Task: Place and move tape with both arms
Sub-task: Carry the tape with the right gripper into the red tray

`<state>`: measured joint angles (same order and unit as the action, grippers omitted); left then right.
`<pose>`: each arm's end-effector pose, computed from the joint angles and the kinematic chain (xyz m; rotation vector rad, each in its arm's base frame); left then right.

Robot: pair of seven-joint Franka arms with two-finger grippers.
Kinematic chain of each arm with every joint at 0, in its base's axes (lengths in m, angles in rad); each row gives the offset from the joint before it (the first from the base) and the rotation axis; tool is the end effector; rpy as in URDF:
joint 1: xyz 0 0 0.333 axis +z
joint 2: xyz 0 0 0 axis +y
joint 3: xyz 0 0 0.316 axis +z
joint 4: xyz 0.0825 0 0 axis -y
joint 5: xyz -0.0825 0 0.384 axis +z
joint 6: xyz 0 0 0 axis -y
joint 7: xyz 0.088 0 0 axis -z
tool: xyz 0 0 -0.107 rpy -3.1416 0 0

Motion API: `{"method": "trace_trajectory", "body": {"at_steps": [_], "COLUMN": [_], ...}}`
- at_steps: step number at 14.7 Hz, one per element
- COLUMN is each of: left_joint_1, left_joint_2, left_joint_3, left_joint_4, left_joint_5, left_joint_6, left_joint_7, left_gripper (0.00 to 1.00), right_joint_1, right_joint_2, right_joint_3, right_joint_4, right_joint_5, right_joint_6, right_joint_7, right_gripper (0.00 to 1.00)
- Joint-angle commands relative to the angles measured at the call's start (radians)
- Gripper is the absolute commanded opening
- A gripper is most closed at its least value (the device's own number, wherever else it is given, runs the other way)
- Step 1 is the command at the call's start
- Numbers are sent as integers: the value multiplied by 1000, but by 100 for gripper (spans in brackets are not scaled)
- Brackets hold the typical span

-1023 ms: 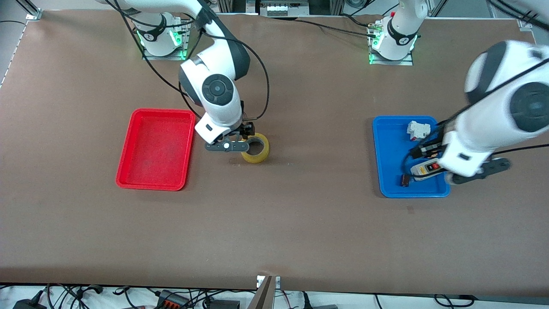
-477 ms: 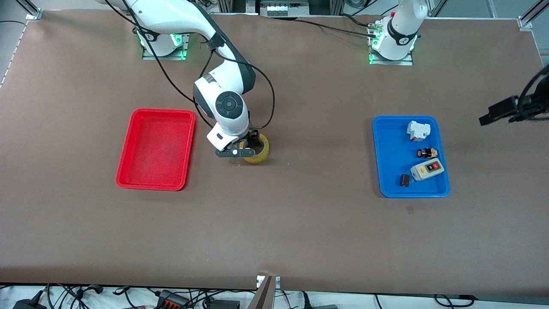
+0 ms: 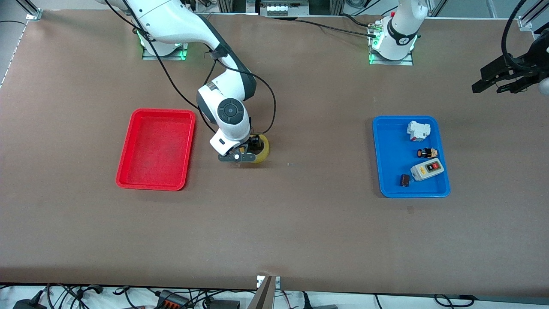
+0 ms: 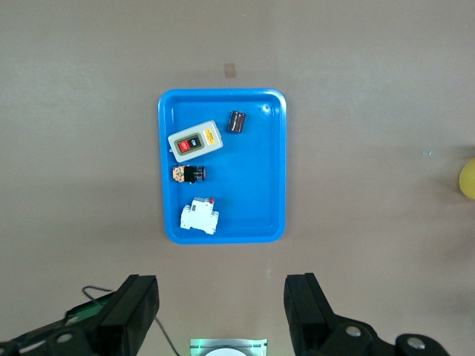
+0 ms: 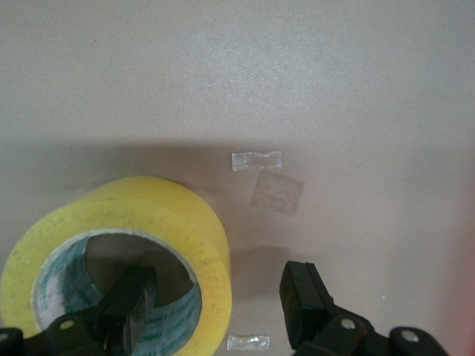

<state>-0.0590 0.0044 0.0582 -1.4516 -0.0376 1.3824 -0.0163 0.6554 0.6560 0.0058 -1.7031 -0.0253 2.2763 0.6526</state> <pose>0.5358 -0.0051 0.6615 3.1031 0.0152 -0.1147 0.5264 0.4083 0.2050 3.0777 0.0381 -0.0868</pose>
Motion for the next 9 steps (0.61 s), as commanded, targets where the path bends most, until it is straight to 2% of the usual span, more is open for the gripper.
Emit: {"method": "trace_trajectory", "body": {"at_steps": [1, 2, 3, 4, 6, 7, 9], "left_joint_1": [-5, -5, -4, 1, 2, 2, 2], "left_joint_2": [-3, 2, 8, 11, 25, 25, 34], "left_joint_3": [11, 11, 12, 11, 12, 11, 11], "left_joint_4": [-10, -10, -10, -12, -19, -29, -32], "left_joint_5": [-11, -1, 2, 4, 4, 4, 4], "left_joint_6": [20, 20, 17, 18, 42, 59, 79], "left_joint_7": [32, 23, 19, 24, 30, 30, 30], "left_gripper": [100, 100, 100, 100, 100, 100, 100], "right_joint_1": [10, 10, 7, 9, 9, 6, 0], "right_joint_2": [7, 7, 5, 5, -2, -16, -54], "right_joint_3": [-4, -4, -4, -4, -4, -4, -4], "right_joint_4": [-19, -30, -36, -36, -38, -38, -38], "right_joint_5": [-10, -10, -10, -10, -12, -10, -12], "right_joint_6": [37, 55, 66, 66, 60, 49, -4], "right_joint_7": [18, 15, 10, 9, -13, -19, -27], "right_gripper": [97, 94, 87, 73, 30, 14, 6]}}
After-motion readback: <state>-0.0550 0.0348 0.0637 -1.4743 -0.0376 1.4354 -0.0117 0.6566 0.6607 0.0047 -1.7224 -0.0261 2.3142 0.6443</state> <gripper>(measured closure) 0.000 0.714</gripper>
